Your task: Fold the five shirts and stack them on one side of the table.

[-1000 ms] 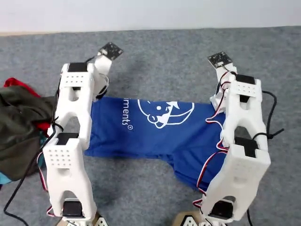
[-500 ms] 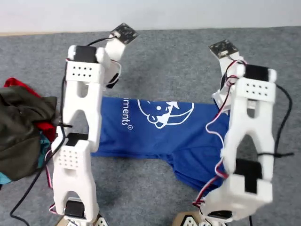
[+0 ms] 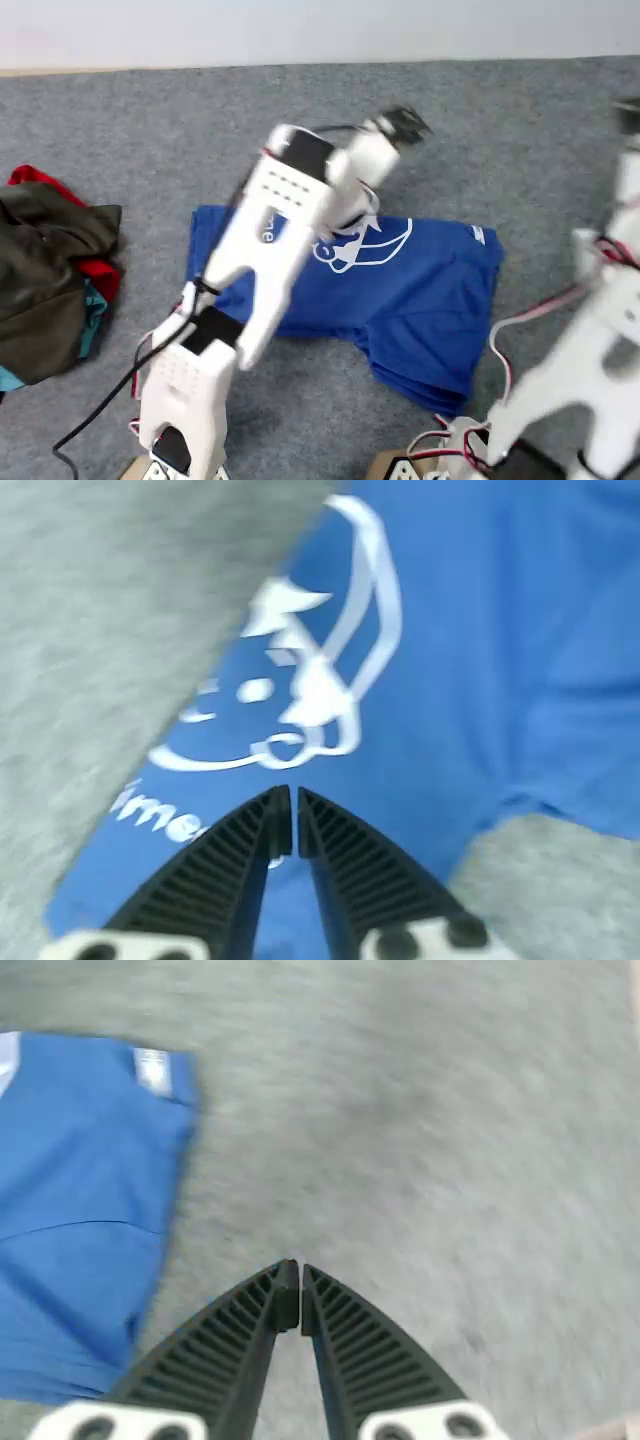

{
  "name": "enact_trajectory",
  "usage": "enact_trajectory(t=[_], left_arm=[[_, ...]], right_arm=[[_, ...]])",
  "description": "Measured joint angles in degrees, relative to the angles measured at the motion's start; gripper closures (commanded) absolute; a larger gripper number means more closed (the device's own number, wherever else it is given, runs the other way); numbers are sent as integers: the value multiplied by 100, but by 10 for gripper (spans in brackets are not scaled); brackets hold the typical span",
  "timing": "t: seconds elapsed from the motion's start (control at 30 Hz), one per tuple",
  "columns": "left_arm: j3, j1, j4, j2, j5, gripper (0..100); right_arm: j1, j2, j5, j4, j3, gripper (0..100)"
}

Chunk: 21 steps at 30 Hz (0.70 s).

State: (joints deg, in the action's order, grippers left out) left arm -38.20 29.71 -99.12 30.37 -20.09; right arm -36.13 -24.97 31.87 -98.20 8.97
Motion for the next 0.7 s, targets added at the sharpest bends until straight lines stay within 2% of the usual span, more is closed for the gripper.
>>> enact_trajectory(t=[0.13, 0.3, 0.5, 0.7], left_arm=[[422, 712, 0, 0, 0, 909], [1134, 1609, 0, 0, 0, 855], [1837, 2338, 202, 0, 0, 795], [2312, 2629, 580, 0, 0, 772]], right_arm=[[-923, -343, 0, -44, -343, 989], [-1688, -607, 79, -44, -826, 989], [-2040, -958, 360, -44, -1363, 989], [-2092, -1231, 404, -44, -1749, 989]])
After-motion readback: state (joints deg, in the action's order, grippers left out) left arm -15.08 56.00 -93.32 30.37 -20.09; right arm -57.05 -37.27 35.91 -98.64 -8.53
